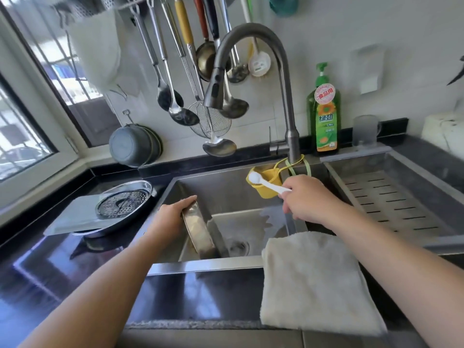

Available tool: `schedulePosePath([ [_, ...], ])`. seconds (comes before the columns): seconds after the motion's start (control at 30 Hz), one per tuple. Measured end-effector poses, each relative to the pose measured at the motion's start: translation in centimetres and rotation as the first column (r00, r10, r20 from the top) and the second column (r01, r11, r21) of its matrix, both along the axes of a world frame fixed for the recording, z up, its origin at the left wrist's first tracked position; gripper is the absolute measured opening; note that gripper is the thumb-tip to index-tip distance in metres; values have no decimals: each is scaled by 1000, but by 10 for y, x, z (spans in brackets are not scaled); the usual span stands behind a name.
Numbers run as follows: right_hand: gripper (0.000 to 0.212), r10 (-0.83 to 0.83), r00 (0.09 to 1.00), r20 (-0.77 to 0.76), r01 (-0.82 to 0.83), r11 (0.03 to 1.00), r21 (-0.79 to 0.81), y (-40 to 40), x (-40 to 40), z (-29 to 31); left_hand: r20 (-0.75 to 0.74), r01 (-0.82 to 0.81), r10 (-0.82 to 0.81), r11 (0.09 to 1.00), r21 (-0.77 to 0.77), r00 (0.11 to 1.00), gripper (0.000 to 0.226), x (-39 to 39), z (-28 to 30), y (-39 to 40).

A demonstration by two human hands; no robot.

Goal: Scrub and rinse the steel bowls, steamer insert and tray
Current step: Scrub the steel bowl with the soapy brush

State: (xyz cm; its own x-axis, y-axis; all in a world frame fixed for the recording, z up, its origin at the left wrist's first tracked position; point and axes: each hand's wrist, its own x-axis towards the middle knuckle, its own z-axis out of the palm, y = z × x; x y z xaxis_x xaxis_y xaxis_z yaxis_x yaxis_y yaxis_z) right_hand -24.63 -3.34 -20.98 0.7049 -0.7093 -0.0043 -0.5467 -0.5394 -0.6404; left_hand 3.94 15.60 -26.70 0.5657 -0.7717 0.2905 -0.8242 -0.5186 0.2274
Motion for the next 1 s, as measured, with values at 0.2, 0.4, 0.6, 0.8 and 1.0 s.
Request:
schedulePosePath([
  [0.2, 14, 104, 995, 4, -104, 993, 48, 12, 11, 1, -909, -430, -104, 855, -289, 404, 61, 1, 5, 5],
  [0.4, 28, 178, 983, -47, -172, 979, 106, 11, 22, -10, -943, -613, -174, 724, -317, 283, 41, -1, 5, -10],
  [0.6, 51, 209, 977, -50, -210, 978, -11, 2, 60, -13, -908, -555, -225, 732, -397, 353, 36, 4, 5, -33],
  [0.8, 40, 230, 965, 125, -202, 958, -202, 6, 142, -33, -893, -476, -358, 756, -448, 273, 31, 13, -11, -33],
  [1.0, 57, 327, 945, 4, -305, 886, -349, 13, 174, -65, -850, -332, -467, 784, -525, 243, 37, 26, -37, -44],
])
